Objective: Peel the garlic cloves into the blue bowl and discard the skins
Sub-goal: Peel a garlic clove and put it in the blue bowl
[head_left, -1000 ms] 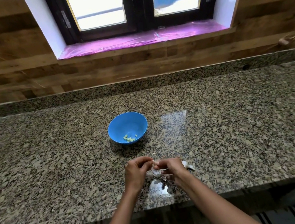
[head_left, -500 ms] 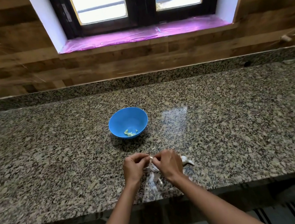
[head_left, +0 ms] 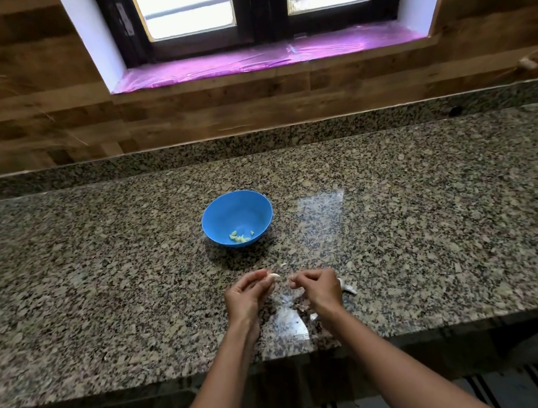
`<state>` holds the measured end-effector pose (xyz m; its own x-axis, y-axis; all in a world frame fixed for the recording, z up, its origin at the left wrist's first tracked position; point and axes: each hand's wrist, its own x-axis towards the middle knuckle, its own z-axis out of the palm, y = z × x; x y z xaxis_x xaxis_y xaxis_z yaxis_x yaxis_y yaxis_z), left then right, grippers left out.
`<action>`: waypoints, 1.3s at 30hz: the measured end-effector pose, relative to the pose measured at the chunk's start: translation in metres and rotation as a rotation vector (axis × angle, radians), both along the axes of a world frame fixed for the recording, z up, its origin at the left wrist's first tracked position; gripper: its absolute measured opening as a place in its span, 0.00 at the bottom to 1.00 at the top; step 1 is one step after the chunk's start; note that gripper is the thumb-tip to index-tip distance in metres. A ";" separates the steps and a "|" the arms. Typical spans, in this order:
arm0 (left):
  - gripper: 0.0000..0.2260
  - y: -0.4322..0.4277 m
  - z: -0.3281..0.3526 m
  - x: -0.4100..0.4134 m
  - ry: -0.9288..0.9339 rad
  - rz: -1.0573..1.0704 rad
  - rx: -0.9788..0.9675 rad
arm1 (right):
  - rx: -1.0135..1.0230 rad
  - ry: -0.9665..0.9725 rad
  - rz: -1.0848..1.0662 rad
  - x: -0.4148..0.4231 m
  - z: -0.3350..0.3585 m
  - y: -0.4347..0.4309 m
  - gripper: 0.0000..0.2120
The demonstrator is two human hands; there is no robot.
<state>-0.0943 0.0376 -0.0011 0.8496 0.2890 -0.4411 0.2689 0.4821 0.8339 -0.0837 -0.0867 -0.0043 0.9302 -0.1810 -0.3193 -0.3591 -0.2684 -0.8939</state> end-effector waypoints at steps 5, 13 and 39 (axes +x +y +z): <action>0.11 0.004 -0.008 -0.002 0.024 -0.139 0.163 | 0.082 0.051 0.039 0.001 -0.007 -0.005 0.09; 0.10 0.005 -0.009 0.001 -0.046 -0.285 0.378 | -0.002 -0.105 0.328 0.001 -0.007 -0.003 0.08; 0.11 0.010 -0.012 0.004 -0.116 -0.205 0.266 | 0.497 0.192 0.202 0.009 0.007 -0.003 0.06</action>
